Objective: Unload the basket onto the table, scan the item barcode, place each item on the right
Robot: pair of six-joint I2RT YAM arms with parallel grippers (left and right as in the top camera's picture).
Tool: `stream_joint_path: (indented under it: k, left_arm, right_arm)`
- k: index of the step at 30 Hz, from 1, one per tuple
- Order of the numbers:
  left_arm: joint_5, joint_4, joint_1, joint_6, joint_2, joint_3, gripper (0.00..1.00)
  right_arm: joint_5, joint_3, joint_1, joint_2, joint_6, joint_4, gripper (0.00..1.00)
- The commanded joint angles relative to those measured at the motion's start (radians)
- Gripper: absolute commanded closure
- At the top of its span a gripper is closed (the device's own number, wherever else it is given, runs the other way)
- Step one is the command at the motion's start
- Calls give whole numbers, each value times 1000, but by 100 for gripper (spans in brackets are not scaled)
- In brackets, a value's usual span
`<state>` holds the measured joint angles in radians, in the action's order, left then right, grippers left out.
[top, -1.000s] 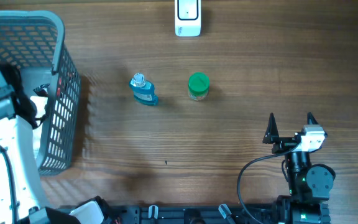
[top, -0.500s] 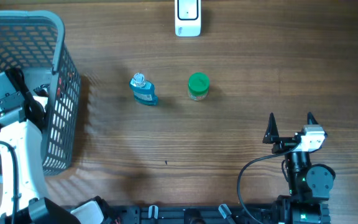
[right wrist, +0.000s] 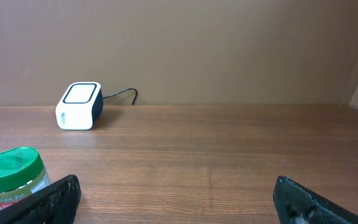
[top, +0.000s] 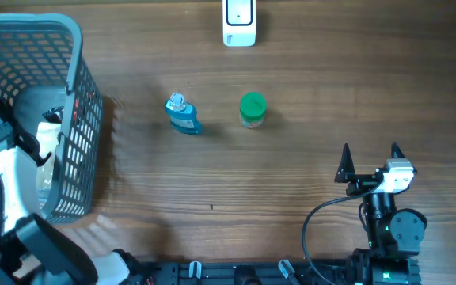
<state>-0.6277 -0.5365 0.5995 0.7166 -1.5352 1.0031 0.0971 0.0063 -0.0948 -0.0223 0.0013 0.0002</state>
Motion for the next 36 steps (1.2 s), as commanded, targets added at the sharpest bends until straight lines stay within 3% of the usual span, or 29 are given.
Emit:
stream_joint_path:
  k: [1, 13, 28, 36]
  left_arm:
    - [10, 9, 5, -103, -70, -10, 0]
    - [22, 77, 6, -99, -123, -10, 0]
    - [21, 108, 26, 55, -135, -42, 0]
    - [18, 137, 84, 55, -141, -71, 0]
  right_arm:
    - [13, -1, 2, 0, -9, 5, 0]
    - [13, -1, 2, 0, -9, 5, 0]
    - [13, -1, 2, 0, -9, 5, 0]
    - [13, -1, 2, 0, -9, 5, 0]
